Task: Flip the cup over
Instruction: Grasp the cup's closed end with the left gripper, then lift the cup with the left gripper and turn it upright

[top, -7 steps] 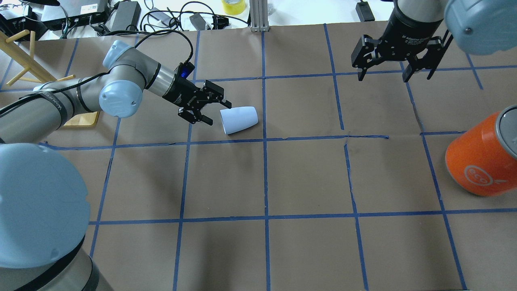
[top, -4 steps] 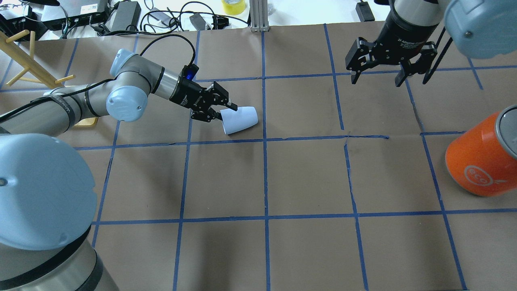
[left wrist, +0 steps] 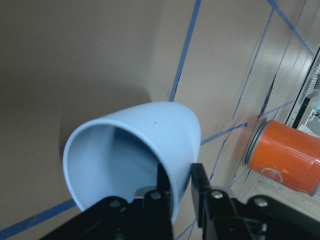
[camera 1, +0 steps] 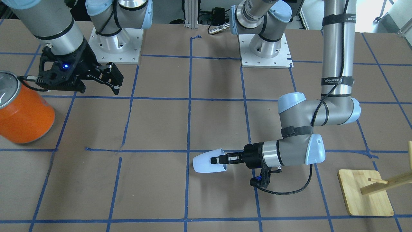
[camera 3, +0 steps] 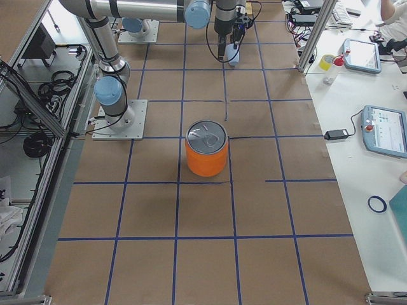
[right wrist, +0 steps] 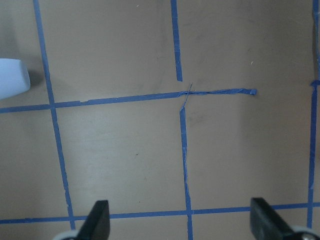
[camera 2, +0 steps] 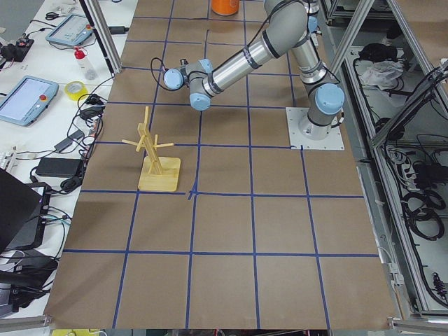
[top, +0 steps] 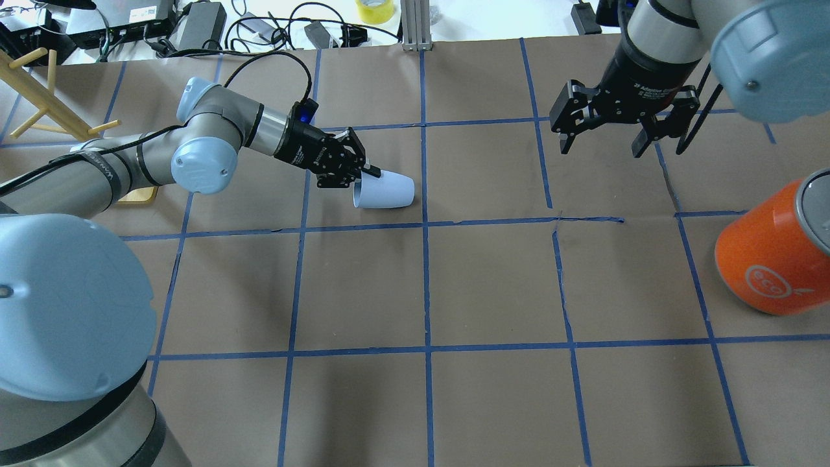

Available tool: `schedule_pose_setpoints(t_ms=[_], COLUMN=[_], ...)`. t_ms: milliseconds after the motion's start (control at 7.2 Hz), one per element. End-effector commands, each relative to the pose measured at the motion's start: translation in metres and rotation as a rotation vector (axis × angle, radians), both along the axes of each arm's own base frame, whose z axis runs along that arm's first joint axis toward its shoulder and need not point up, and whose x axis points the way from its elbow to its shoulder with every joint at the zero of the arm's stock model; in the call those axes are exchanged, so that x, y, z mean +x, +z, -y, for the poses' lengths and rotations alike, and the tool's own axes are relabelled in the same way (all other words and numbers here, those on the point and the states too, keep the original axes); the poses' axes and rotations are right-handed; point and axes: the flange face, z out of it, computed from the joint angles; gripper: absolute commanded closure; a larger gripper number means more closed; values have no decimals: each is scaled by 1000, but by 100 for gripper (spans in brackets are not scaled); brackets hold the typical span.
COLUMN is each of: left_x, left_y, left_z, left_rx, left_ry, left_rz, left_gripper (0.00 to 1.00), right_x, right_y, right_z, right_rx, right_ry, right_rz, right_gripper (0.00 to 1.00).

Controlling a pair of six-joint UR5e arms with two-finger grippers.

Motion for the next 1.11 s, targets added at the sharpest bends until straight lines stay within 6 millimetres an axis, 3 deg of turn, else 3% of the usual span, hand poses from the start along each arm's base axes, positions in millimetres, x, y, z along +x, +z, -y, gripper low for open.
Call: schedule_pose_setpoints(t_ms=[0, 139, 278, 417, 556, 694, 972], left_x=[-3, -3, 6, 20, 27, 44, 67], left_y=[46, 77, 102, 116, 125, 124, 114], left_z=[11, 19, 28, 37, 43, 43, 45], left_rx=[44, 54, -15, -87, -171, -278, -368], left_ry=[135, 200, 205, 201, 136, -44, -352], left_rz=[35, 46, 174, 401, 562, 809, 1022], left_gripper=[100, 100, 100, 100, 100, 100, 100], right_x=[9, 14, 17, 17, 16, 16, 16], right_y=[-4, -5, -5, -6, -9, -11, -11], right_z=[-7, -6, -7, -6, -4, -4, -4], right_rx=[8, 2, -1, 1, 8, 11, 13], right_ry=[-21, -14, -6, -8, -6, -5, -4], right_rz=[-25, -24, -23, -23, -28, -28, -28], right_gripper=[0, 0, 0, 0, 0, 0, 0])
